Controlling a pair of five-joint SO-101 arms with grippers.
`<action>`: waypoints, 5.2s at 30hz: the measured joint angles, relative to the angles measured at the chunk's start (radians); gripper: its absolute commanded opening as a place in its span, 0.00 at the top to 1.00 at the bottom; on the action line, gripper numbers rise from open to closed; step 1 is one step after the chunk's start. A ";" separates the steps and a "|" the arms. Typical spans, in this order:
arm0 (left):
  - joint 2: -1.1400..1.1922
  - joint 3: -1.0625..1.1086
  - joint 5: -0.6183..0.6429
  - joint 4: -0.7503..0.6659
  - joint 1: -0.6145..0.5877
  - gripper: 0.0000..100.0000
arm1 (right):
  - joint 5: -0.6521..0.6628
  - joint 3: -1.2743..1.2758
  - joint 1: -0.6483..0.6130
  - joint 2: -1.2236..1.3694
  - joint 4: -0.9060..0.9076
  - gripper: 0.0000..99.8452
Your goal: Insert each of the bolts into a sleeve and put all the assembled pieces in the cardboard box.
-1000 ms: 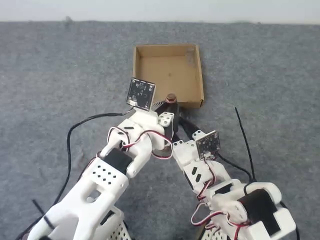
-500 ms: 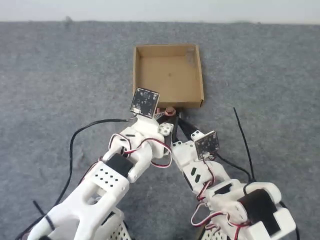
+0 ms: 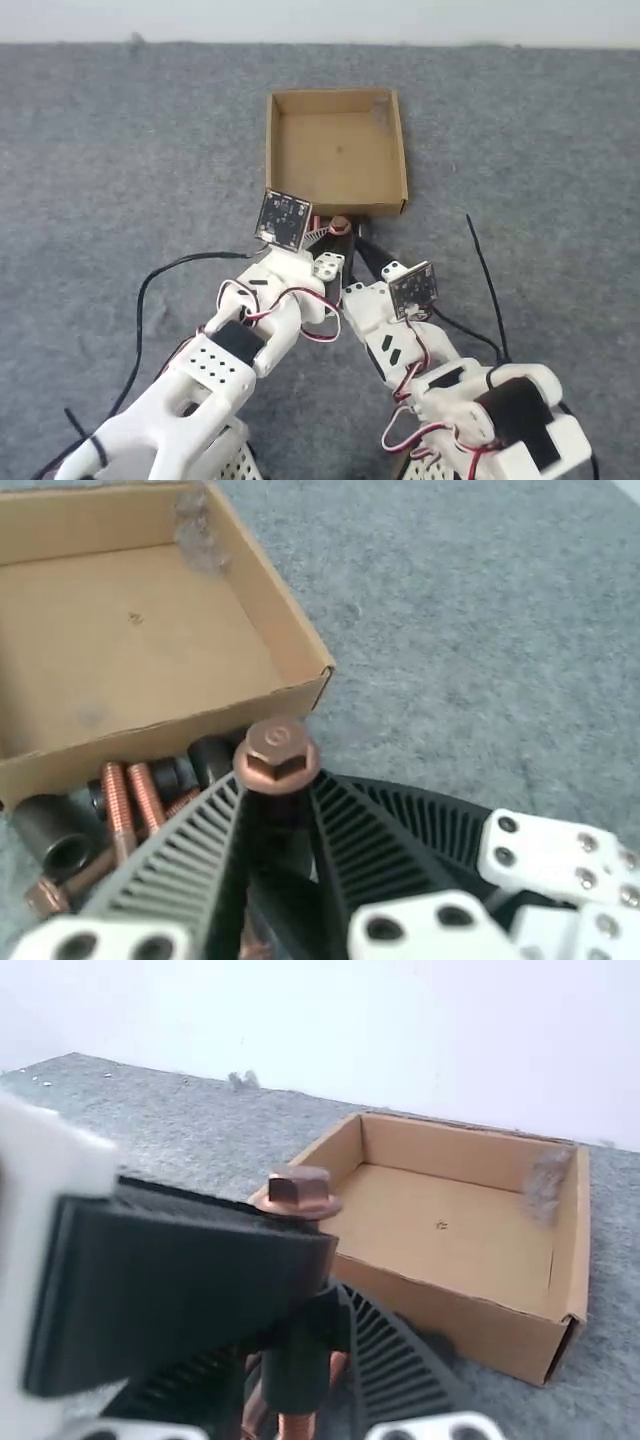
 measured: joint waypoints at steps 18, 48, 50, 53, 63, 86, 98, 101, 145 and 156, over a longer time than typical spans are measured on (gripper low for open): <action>0.000 0.002 0.002 0.008 -0.009 0.88 | 0.000 0.000 0.028 0.000 0.000 0.99; -0.525 0.110 0.058 0.140 -0.144 0.88 | 0.000 0.000 0.031 0.000 0.000 0.99; -0.525 0.124 0.058 0.143 -0.183 0.88 | 0.000 0.000 0.031 0.000 0.000 0.99; -0.525 0.132 0.058 0.187 -0.249 0.88 | 0.000 0.000 0.031 0.000 0.000 0.99; -0.525 0.261 -0.031 0.288 -0.534 0.88 | 0.000 0.000 0.038 0.000 0.000 0.99; -0.532 0.311 -0.147 0.288 -0.675 0.88 | 0.000 -0.583 0.227 0.002 0.427 0.99; -0.532 0.311 -0.147 0.288 -0.675 0.88 | 0.000 -1.074 0.229 0.235 0.887 0.99; -0.532 0.311 -0.147 0.288 -0.675 0.88 | 0.000 -1.181 0.227 0.342 0.954 0.99; -0.532 0.311 -0.152 0.288 -0.675 0.88 | 0.143 -1.823 0.230 0.747 1.749 0.89; -0.532 0.311 -0.152 0.288 -0.675 0.88 | 0.143 -1.824 0.230 0.542 2.058 0.89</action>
